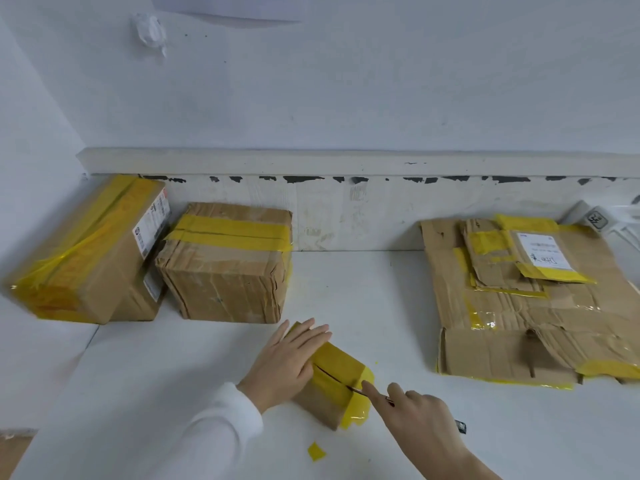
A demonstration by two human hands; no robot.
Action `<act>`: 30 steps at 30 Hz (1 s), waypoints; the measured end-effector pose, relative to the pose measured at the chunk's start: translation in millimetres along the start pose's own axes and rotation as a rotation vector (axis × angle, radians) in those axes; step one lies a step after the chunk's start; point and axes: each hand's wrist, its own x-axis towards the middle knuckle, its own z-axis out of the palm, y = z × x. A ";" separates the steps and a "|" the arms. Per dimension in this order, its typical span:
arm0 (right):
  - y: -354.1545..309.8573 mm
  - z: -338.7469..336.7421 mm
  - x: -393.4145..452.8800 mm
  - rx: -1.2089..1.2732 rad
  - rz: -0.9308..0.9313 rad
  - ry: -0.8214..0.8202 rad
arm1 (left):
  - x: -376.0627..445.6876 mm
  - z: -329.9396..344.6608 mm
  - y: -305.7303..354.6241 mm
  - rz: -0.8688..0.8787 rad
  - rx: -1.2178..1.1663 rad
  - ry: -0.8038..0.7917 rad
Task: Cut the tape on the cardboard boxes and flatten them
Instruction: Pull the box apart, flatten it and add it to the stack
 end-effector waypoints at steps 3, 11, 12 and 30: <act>11.8 15.7 -1.3 0.081 0.004 0.053 | -3.2 6.1 5.9 -0.154 -0.063 -0.017; 21.3 47.1 -0.5 0.295 0.056 0.021 | -20.6 15.5 29.3 -0.274 0.233 0.270; 27.3 48.5 -1.4 0.300 0.043 0.024 | -21.4 15.9 29.8 -0.278 0.250 0.283; 10.0 41.4 32.3 0.695 0.467 -0.161 | -13.8 18.0 41.6 -0.481 0.222 0.189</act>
